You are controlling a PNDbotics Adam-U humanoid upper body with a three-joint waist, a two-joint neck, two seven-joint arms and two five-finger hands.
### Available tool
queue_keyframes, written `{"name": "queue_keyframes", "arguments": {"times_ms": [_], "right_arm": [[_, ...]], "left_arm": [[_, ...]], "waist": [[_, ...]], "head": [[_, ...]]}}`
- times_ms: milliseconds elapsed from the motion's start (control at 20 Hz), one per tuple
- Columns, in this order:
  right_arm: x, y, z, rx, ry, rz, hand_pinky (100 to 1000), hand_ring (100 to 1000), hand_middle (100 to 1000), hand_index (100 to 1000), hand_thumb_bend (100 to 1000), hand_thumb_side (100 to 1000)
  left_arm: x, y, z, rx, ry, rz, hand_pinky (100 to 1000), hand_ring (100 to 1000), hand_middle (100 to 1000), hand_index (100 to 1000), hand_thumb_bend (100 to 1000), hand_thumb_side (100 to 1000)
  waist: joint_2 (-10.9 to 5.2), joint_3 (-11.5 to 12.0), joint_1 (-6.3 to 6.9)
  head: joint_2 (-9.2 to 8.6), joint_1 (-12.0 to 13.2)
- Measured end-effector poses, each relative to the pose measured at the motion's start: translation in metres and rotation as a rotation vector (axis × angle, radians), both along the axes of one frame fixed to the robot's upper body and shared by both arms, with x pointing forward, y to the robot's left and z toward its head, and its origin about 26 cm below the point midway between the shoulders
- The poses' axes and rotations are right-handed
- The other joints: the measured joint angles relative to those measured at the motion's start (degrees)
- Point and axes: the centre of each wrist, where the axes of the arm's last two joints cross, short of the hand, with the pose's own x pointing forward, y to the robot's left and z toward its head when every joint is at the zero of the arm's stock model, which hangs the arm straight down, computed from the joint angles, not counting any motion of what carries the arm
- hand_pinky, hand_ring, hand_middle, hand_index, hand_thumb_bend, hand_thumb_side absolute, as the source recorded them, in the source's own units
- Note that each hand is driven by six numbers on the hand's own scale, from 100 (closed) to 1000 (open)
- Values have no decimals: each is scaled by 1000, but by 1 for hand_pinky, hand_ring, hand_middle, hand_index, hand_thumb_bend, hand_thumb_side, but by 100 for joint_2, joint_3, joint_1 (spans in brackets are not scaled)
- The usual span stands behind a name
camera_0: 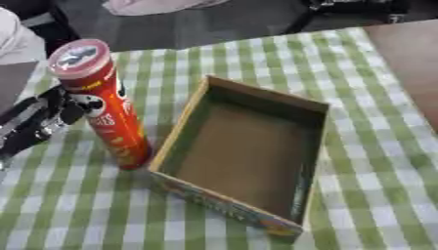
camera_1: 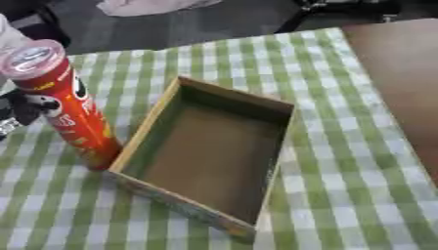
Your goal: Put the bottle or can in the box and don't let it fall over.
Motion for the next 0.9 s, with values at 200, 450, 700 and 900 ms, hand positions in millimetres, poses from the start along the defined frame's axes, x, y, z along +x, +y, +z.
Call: {"name": "queue_keyframes", "arguments": {"times_ms": [200,450,700,900], "right_arm": [[0,0,-1,1,2,0,1000,1000,1000,1000,418,337],[0,0,-1,0,3,0,1000,1000,1000,1000,416,338],[1,0,-1,0,7,1,1000,1000,1000,1000,414,339],[2,0,0,2,6,4,1000,1000,1000,1000,414,339]], "left_arm": [[-2,-2,2,12,-19,-14,1000,1000,1000,953,639,838],[-3,-5,4,28,-31,-37,1000,1000,1000,945,620,832],[-3,-7,4,9,-32,-52,1000,1000,1000,941,619,832],[-3,-12,5,-17,-33,-74,1000,1000,1000,936,610,830]], "waist": [[0,0,0],[0,-3,1],[0,-14,3],[0,-24,3]], "head": [[0,0],[0,1],[-1,2],[-1,4]]}}
